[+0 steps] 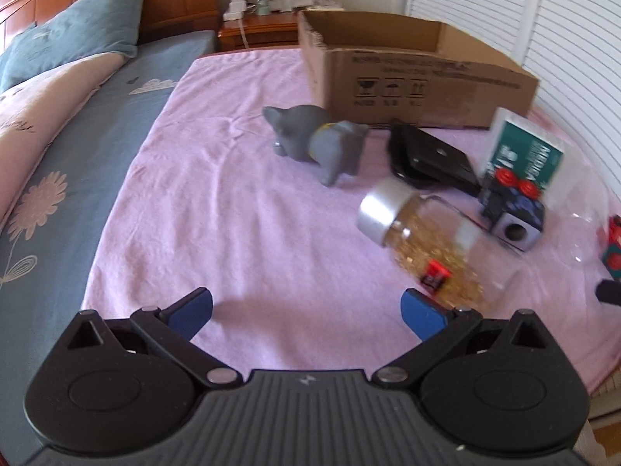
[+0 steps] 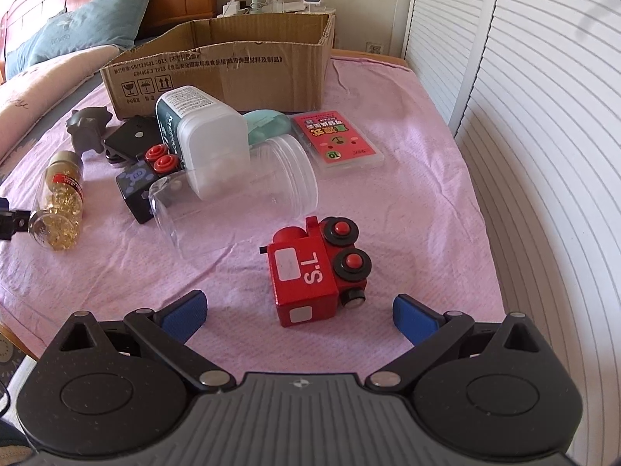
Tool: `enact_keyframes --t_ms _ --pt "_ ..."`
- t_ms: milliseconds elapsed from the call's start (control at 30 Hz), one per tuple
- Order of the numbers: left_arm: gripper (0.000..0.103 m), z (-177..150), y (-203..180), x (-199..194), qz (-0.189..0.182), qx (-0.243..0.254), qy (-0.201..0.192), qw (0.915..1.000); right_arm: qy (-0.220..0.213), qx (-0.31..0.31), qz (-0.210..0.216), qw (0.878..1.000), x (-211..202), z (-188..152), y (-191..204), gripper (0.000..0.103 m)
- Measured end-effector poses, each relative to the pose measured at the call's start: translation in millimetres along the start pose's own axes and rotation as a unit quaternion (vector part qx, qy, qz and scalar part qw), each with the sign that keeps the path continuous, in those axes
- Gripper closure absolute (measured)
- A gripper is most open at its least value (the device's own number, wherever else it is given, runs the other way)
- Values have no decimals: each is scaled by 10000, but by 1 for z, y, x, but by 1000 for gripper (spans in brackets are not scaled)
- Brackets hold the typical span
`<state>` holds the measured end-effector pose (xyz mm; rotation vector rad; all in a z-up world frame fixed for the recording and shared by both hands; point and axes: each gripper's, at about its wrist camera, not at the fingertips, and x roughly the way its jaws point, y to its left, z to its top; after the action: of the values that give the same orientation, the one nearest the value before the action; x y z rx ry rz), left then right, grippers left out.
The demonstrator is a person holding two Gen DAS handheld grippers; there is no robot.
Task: Organize rigid objects
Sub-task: 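Grasp the capsule jar with the left gripper while the right gripper grasps the red train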
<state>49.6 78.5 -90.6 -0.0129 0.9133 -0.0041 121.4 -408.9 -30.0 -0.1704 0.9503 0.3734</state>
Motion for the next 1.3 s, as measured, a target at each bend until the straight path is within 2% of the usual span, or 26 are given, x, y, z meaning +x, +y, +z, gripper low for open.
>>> enact_keyframes --t_ms 167,267,333,400,500,667,933,1067,1167,1300 --pt "1 -8 -11 -12 -761 362 -70 9964 -75 -53 56 9999 0 -1 0 0" --pt "1 -9 -24 -13 -988 737 -182 9922 -116 -83 71 9999 2 0 1 0" --pt "1 -8 -32 -7 -966 958 -31 9907 -138 -86 70 9998 2 0 1 0" --pt "0 -9 -35 -4 -896 1139 -136 9894 -169 -90 72 9998 2 -1 2 0" --pt "0 -8 -30 -1 -933 1071 -148 9898 -232 -104 85 9996 1 -3 1 0" --pt "0 -18 -24 -3 -1048 1141 -532 9865 -337 -141 131 9992 0 -5 0 0" --pt "0 -7 -27 8 -1181 1231 -781 9822 -409 -221 208 9987 1 -6 -1 0" --pt "1 -3 -34 8 -1110 1435 -890 9794 -453 -222 217 9985 1 -7 -2 0" --pt "1 -1 -36 5 -1216 1364 -936 9787 -466 -222 220 9984 1 -7 -2 0" --pt "1 -1 -40 2 -1074 1220 -1028 9813 -467 -240 233 9983 1 -7 -2 0"
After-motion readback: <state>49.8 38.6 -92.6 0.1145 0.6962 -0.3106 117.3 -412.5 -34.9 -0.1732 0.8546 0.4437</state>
